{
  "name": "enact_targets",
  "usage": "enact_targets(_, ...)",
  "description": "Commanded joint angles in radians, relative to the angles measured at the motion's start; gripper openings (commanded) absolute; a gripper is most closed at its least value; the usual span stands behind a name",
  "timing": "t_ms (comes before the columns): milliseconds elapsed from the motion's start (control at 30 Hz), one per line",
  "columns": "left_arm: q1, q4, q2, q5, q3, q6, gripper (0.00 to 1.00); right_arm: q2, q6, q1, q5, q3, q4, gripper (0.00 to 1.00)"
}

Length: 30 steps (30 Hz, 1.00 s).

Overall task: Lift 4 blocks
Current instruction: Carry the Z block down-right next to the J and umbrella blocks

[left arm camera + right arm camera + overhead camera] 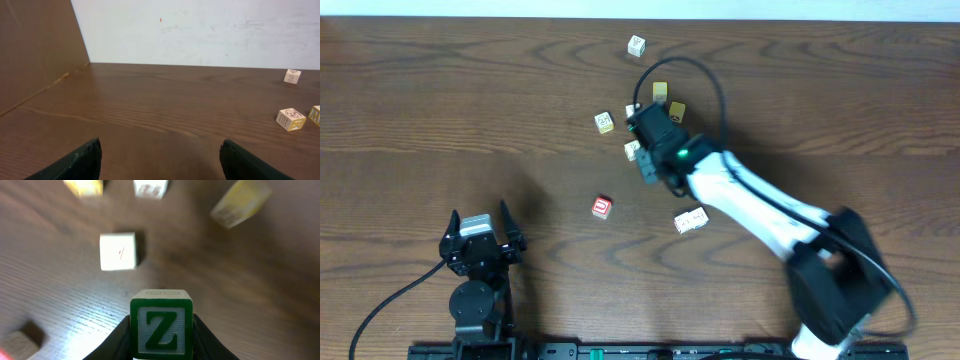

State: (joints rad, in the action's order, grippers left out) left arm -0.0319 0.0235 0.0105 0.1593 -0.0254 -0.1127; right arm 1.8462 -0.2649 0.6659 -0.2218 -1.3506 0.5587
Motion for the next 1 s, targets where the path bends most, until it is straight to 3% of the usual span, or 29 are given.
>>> enact_targets(0,-0.004,0.036,-0.005,0.006,0.021,-0.014,0.76,-0.123,0.018,-0.047,-0.032,-0.031,0.052,0.2)
enact_targets(267,-0.004,0.036,-0.005,0.006,0.021,-0.014,0.76,-0.225,0.01,-0.161,-0.033,-0.019,0.314,0.01)
enact_targets(367,-0.004,0.036,-0.005,0.006,0.021,-0.014,0.76,-0.225,-0.009,-0.188,-0.032,0.027,0.34,0.01)
enact_targets(733,-0.004,0.036,-0.005,0.006,0.021,-0.014,0.76,-0.225,-0.06,-0.195,0.074,0.353,0.134,0.04)
enact_targets(967,-0.004,0.036,-0.005,0.006,0.021,-0.014,0.76,-0.225,-0.06,-0.194,0.099,0.406,0.114,0.03)
